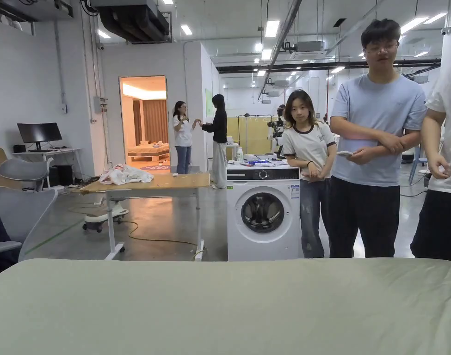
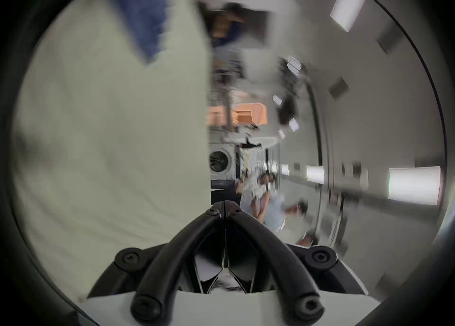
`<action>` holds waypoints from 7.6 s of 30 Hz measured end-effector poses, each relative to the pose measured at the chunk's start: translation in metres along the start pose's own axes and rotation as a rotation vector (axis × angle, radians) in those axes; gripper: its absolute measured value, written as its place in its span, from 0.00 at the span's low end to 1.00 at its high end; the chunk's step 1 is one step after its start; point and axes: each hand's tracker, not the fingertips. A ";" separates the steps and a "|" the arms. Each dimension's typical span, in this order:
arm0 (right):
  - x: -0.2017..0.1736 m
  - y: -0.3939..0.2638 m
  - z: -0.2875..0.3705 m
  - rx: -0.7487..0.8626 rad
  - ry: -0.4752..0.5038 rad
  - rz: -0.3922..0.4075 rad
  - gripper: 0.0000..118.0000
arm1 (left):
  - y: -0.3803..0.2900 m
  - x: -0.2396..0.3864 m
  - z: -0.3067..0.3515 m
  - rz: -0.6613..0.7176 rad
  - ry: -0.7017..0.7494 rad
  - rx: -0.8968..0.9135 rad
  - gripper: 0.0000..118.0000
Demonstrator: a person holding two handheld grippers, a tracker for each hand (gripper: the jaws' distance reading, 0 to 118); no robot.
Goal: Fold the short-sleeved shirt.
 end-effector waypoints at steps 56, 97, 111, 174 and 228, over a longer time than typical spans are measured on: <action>0.049 0.050 -0.057 0.312 0.246 -1.770 0.00 | -0.168 -0.011 0.060 1.696 0.122 -0.231 0.53; -0.001 -0.043 -0.003 0.009 0.191 -1.864 0.00 | -0.267 -0.060 -0.173 1.804 -0.210 -0.390 0.00; -0.008 -0.093 0.040 -0.120 0.026 -1.936 0.00 | -0.024 -0.148 -0.261 1.629 -0.513 0.126 0.00; -0.046 -0.099 0.043 -0.253 0.099 -1.892 0.00 | -0.074 0.034 -0.233 1.691 -0.620 -0.244 0.49; -0.027 -0.200 -0.167 -0.501 0.670 -1.566 0.01 | -0.082 -0.003 -0.244 1.678 -0.655 -0.268 0.00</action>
